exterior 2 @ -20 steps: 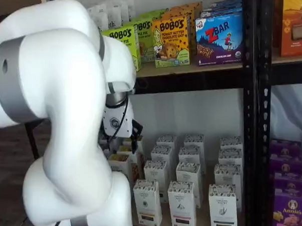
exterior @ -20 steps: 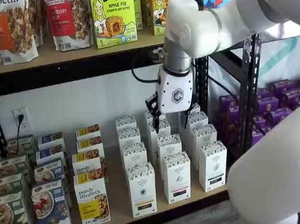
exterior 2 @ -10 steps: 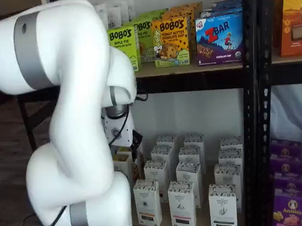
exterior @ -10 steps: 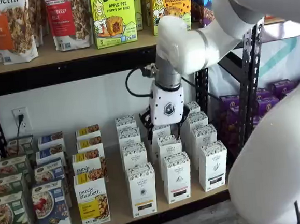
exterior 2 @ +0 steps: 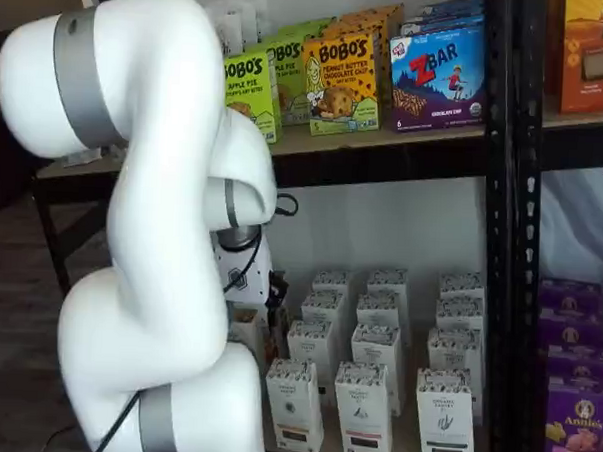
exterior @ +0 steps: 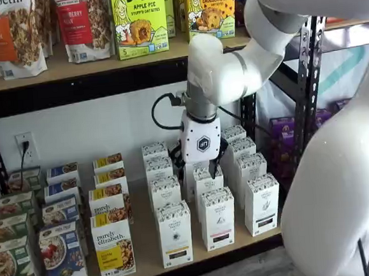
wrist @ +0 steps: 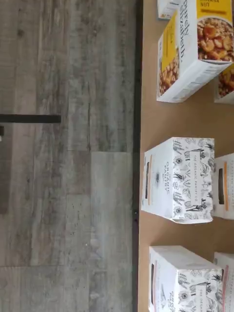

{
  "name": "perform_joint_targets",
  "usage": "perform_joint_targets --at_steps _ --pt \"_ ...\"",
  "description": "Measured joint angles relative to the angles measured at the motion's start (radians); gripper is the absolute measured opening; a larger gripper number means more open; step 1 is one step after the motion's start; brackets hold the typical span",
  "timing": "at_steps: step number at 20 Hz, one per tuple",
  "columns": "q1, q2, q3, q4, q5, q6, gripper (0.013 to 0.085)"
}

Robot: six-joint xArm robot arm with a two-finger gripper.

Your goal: Pick up the white box with a yellow strip in the middle, on the bottom shelf, the fourth box from the left

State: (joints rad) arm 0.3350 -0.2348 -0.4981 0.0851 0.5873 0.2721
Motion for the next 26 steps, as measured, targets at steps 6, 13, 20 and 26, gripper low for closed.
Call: perform_joint_targets --at_steps 6,13,20,26 --pt "-0.009 0.080 -0.023 0.021 -0.048 -0.030 0.0850" --pt "-0.021 0.152 -0.048 0.056 -0.100 -0.076 0.0850" --pt "-0.030 0.253 -0.083 0.086 -0.164 -0.117 0.0850" --pt "-0.043 0.335 -0.108 0.097 -0.226 -0.146 0.0850"
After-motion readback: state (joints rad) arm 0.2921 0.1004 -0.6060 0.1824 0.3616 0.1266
